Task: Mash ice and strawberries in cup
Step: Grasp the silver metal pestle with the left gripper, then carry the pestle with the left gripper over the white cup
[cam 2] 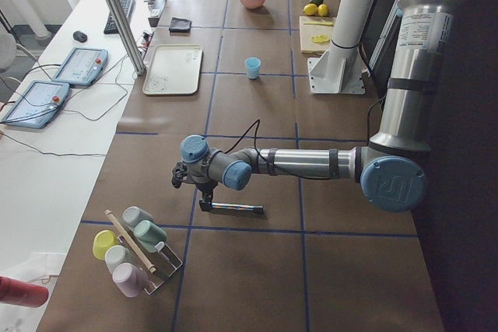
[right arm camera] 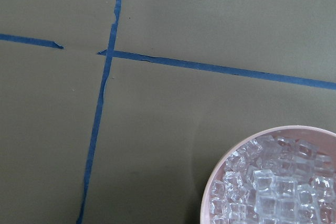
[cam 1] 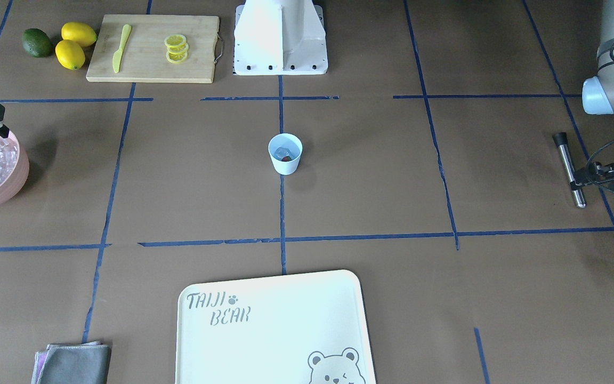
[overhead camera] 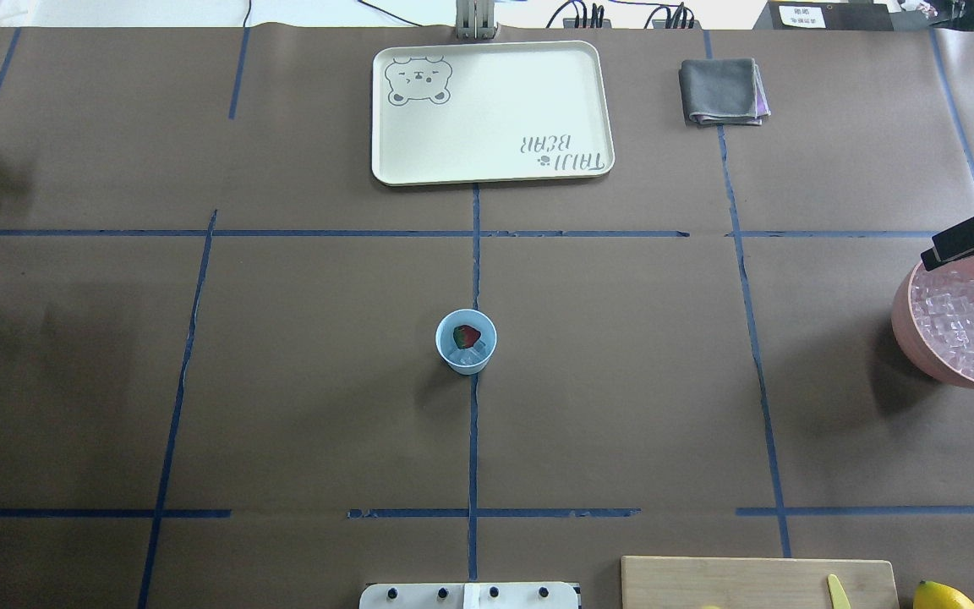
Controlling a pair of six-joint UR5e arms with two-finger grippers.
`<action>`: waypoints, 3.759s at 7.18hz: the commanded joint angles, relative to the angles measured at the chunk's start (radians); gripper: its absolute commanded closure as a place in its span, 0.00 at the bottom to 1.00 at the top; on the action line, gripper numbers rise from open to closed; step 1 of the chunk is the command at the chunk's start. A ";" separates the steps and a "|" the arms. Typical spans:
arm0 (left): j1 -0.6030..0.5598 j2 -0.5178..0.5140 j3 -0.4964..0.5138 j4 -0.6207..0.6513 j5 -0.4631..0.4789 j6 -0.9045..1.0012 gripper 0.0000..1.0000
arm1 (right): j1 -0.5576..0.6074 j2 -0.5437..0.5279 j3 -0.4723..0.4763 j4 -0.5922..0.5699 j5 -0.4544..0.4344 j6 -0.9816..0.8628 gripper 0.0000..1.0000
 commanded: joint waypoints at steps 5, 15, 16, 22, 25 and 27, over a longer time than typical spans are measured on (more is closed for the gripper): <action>0.015 -0.012 0.076 0.059 -0.015 -0.001 0.01 | 0.000 0.000 0.007 0.004 0.002 0.000 0.01; 0.067 -0.008 0.100 0.053 -0.081 0.004 0.96 | 0.000 0.001 0.008 0.002 0.002 0.000 0.01; 0.067 -0.011 0.094 0.055 -0.083 0.005 1.00 | 0.000 0.001 0.008 0.002 0.002 0.000 0.01; 0.127 -0.078 -0.348 0.067 -0.089 -0.071 1.00 | 0.002 0.006 0.007 -0.001 0.011 0.000 0.01; 0.423 -0.252 -0.593 0.071 0.089 -0.286 1.00 | 0.014 0.008 0.005 -0.004 0.028 0.000 0.01; 0.528 -0.394 -0.611 -0.046 0.339 -0.289 1.00 | 0.021 0.006 0.004 -0.004 0.028 -0.002 0.01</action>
